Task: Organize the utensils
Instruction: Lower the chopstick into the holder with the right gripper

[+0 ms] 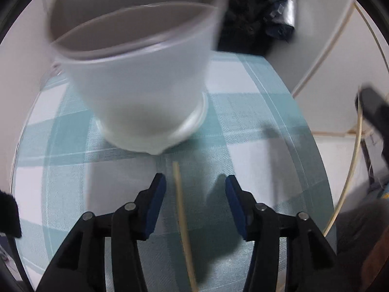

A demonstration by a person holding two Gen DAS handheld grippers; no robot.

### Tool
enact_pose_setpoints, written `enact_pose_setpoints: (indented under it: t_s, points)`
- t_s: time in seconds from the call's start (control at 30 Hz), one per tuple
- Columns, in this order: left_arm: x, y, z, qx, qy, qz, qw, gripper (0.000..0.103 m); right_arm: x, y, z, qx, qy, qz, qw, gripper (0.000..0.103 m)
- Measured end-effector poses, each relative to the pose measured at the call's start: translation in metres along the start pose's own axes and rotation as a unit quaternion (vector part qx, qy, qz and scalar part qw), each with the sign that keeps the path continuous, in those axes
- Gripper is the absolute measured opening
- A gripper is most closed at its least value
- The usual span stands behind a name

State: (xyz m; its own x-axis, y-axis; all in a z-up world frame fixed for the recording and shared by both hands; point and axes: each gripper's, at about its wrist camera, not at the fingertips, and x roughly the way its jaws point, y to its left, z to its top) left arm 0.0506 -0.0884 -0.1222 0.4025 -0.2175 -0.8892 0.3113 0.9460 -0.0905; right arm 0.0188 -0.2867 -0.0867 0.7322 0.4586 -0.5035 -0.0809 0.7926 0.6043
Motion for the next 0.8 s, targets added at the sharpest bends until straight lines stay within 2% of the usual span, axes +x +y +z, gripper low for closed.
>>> enact_pose_setpoints:
  t_s: [0.03, 0.07, 0.13, 0.23, 0.3, 0.5, 0.63, 0.8]
  points:
    - [0.0, -0.005, 0.0, 0.011, -0.001, 0.008, 0.9999, 0.027, -0.001, 0.0, 0.001, -0.001, -0.001, 0.001, 1.0, 0.003]
    - [0.0, -0.011, 0.001, 0.023, -0.003, 0.002, 0.9997, 0.01, -0.001, 0.001, 0.001, -0.001, -0.001, 0.002, 1.0, 0.003]
    - [0.002, -0.018, 0.005, 0.026, 0.004, -0.01, 0.9996, 0.001, -0.002, 0.001, 0.002, -0.003, -0.002, 0.003, 1.0, 0.003]
    - [0.004, -0.021, 0.011, 0.013, 0.008, -0.015, 0.9998, 0.001, -0.003, 0.002, 0.003, -0.009, -0.003, 0.0, 1.0, 0.003]
    - [-0.001, -0.019, 0.015, -0.008, -0.004, -0.022, 0.9997, 0.001, -0.004, 0.004, 0.002, -0.014, -0.005, -0.004, 1.0, 0.003]
    - [-0.053, -0.004, 0.016, -0.044, -0.097, -0.054, 0.9928, 0.001, -0.01, 0.008, -0.001, -0.027, -0.013, -0.012, 0.999, 0.003]
    - [-0.098, 0.003, 0.016, -0.066, -0.166, -0.066, 0.9817, 0.001, -0.019, 0.021, -0.004, -0.057, -0.035, -0.017, 0.998, 0.003]
    - [-0.123, 0.008, 0.01, -0.062, -0.198, -0.066, 0.976, 0.001, -0.023, 0.043, -0.008, -0.102, -0.048, -0.015, 0.994, 0.003]
